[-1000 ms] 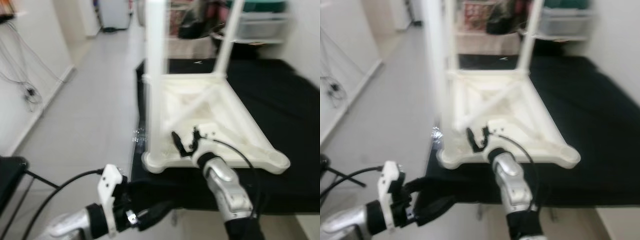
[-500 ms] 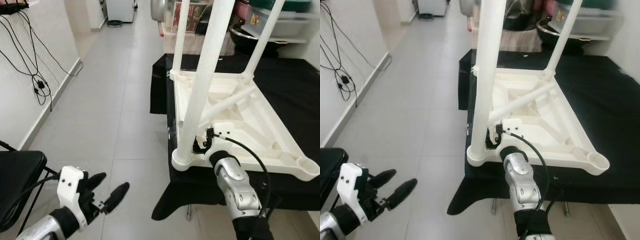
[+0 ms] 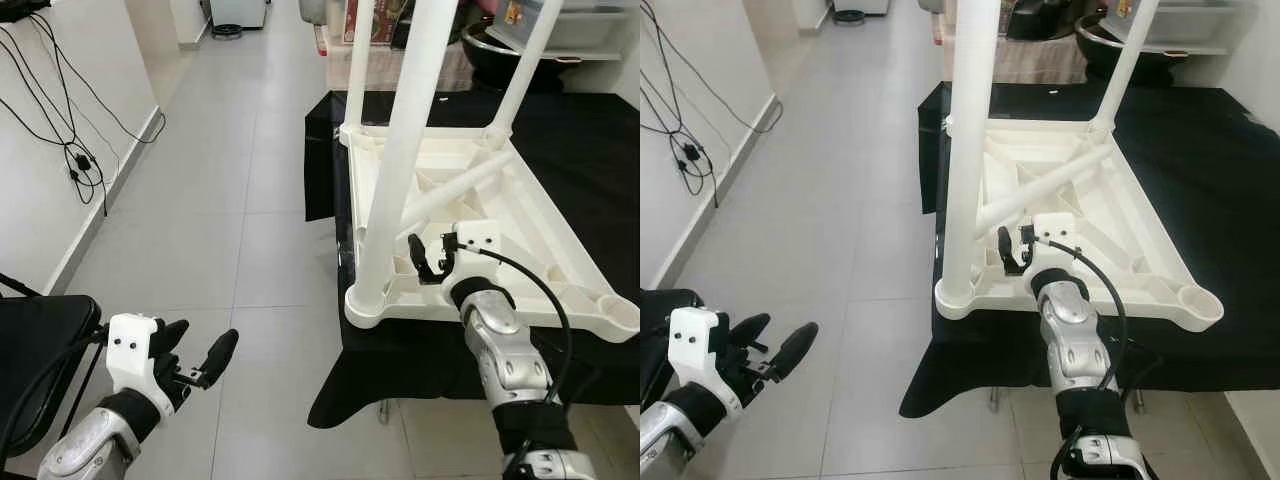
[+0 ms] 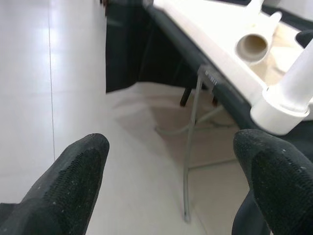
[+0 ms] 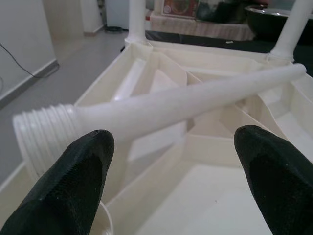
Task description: Building children table
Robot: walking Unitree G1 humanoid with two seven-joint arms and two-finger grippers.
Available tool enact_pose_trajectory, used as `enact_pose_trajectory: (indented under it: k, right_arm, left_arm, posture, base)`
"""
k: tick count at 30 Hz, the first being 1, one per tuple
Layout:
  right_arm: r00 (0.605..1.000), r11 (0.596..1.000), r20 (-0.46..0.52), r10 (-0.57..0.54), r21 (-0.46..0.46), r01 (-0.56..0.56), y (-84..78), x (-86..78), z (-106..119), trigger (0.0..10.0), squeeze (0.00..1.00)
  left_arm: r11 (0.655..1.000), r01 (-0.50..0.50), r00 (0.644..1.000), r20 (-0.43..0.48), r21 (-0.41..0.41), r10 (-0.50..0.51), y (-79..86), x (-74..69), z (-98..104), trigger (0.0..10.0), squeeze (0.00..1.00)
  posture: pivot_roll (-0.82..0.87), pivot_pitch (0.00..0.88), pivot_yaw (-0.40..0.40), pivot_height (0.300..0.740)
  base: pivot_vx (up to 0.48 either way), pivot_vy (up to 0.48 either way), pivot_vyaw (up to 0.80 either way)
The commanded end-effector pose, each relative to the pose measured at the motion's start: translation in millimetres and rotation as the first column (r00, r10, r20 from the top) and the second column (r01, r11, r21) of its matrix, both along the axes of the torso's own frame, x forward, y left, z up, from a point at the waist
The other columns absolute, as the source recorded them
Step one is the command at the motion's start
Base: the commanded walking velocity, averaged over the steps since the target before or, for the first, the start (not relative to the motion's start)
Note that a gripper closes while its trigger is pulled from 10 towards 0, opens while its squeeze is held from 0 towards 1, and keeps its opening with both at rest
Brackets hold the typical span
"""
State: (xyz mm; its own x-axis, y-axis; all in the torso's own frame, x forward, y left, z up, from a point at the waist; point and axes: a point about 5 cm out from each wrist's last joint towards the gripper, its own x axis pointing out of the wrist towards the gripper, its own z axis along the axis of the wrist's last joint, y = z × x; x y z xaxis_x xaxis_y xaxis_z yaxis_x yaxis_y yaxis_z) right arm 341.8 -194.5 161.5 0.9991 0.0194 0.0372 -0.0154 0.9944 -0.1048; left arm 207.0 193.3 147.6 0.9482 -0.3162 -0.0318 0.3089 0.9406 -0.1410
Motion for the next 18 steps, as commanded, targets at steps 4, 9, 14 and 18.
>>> enact_pose_trajectory:
  k: [4, 9, 14, 18]
  right_arm:
    - [0.996, 0.995, 0.031, 0.088, 0.037, -0.09, 16.2, 10.8, 14.5, 10.0, 0.0]
    - [0.992, 0.991, 0.043, 0.119, 0.05, -0.121, 24.5, 15.5, 20.9, 10.0, 0.0]
    - [0.989, 0.989, 0.039, 0.141, 0.036, -0.143, 27.4, 17.2, 22.9, 10.0, 0.0]
    - [0.991, 0.991, 0.043, 0.124, 0.045, -0.126, 23.7, 17.7, 24.4, 10.0, 0.0]
  left_arm:
    - [1.0, 0.024, 0.996, 0.08, 0.007, -0.024, -3.6, 12.4, 13.8, 10.0, 0.0]
    - [0.999, 0.041, 0.992, 0.12, 0.007, -0.042, -6.8, 19.3, 23.6, 10.0, 0.0]
    - [0.998, 0.062, 0.988, 0.14, 0.016, -0.063, -10.4, 22.2, 28.8, 10.0, 0.0]
    - [0.997, 0.074, 0.986, 0.151, 0.004, -0.074, -13.1, 23.2, 32.3, 10.0, 0.0]
  posture:
    - [0.01, 0.094, -0.047, 0.74]
    - [0.01, 0.092, -0.047, 0.74]
    - [0.01, 0.09, -0.044, 0.74]
    - [0.01, 0.09, -0.045, 0.74]
  base:
    - [0.427, 0.0, -0.4]
    - [0.445, 0.0, -0.28]
    - [0.433, 0.0, 0.0]
    - [0.385, 0.0, 0.0]
